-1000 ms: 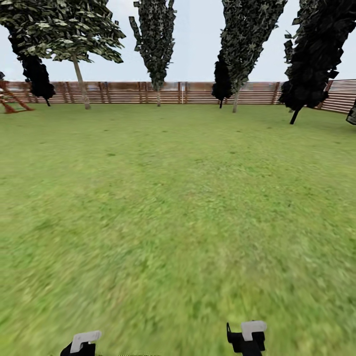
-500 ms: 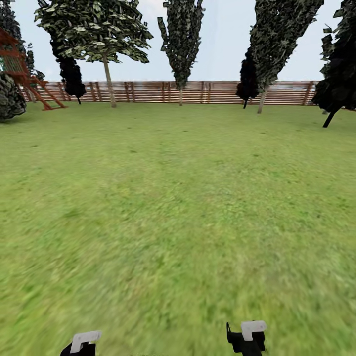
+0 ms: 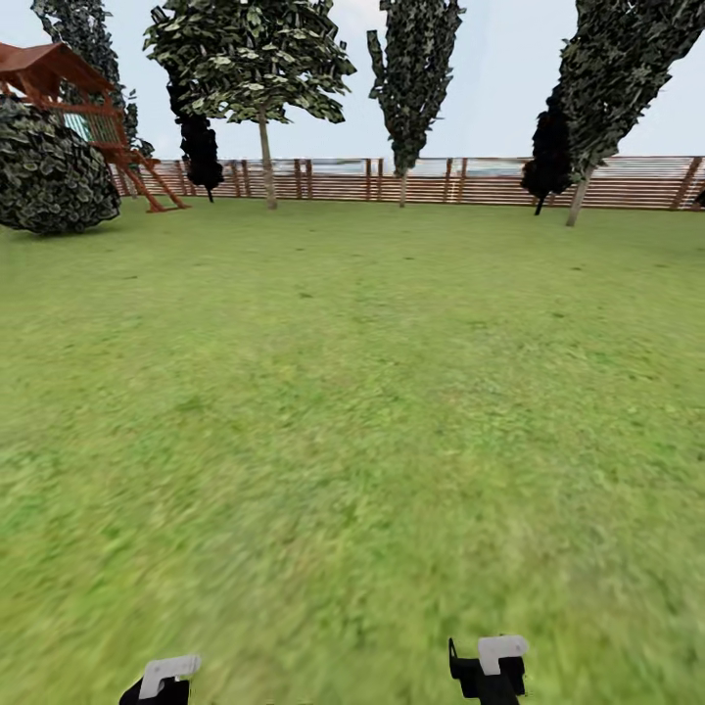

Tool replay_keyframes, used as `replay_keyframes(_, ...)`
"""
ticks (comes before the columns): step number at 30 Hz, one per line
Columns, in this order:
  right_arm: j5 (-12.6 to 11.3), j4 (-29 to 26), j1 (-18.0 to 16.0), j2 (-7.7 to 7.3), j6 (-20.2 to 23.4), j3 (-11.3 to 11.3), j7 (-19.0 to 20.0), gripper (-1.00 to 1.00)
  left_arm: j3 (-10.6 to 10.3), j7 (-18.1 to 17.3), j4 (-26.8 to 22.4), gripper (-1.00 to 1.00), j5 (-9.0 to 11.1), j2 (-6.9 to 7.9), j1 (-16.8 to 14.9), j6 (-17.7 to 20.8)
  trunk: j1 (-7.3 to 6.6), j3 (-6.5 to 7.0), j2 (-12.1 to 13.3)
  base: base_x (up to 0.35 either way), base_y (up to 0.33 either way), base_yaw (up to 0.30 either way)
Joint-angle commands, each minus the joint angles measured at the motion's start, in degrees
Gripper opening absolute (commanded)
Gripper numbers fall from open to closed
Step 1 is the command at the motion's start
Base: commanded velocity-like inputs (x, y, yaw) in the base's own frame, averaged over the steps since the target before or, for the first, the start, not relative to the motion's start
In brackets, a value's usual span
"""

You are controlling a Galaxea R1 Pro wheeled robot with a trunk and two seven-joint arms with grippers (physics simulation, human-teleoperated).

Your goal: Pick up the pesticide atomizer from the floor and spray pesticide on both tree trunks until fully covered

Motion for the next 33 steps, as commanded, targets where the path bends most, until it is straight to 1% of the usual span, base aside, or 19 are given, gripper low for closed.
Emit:
replay_keyframes(1, 0.3, 0.0, 0.0, -0.01, 0.0, 0.4, -0.6, 1.0, -0.1, 0.0, 0.0, -1.0, 0.4, 0.01, 0.0, -0.2, -0.01, -0.07, 0.0, 0.0, 0.0, 0.282)
replay_keyframes(19, 0.3, 0.0, 0.0, -0.01, 0.0, 0.4, -0.6, 1.0, -0.1, 0.0, 0.0, -1.0, 0.5, 0.03, 0.0, -0.2, -0.01, -0.49, 0.0, 0.005, 0.0, 0.282)
replay_keyframes(25, 0.3, 0.1, 0.0, -0.01, 0.0, 0.4, -0.6, 1.0, -0.1, 0.0, 0.0, -1.0, 0.5, 0.03, 0.0, -0.2, -0.01, -0.63, 0.0, 0.275, 0.0, 0.272)
replay_keyframes(33, 0.8, 0.1, 0.0, -0.5, 0.0, 0.6, -0.4, 1.0, -0.1, 0.0, 0.0, -1.0, 0.5, 0.03, 0.0, -0.2, -0.01, -0.66, 0.0, 0.338, 0.0, 0.036)
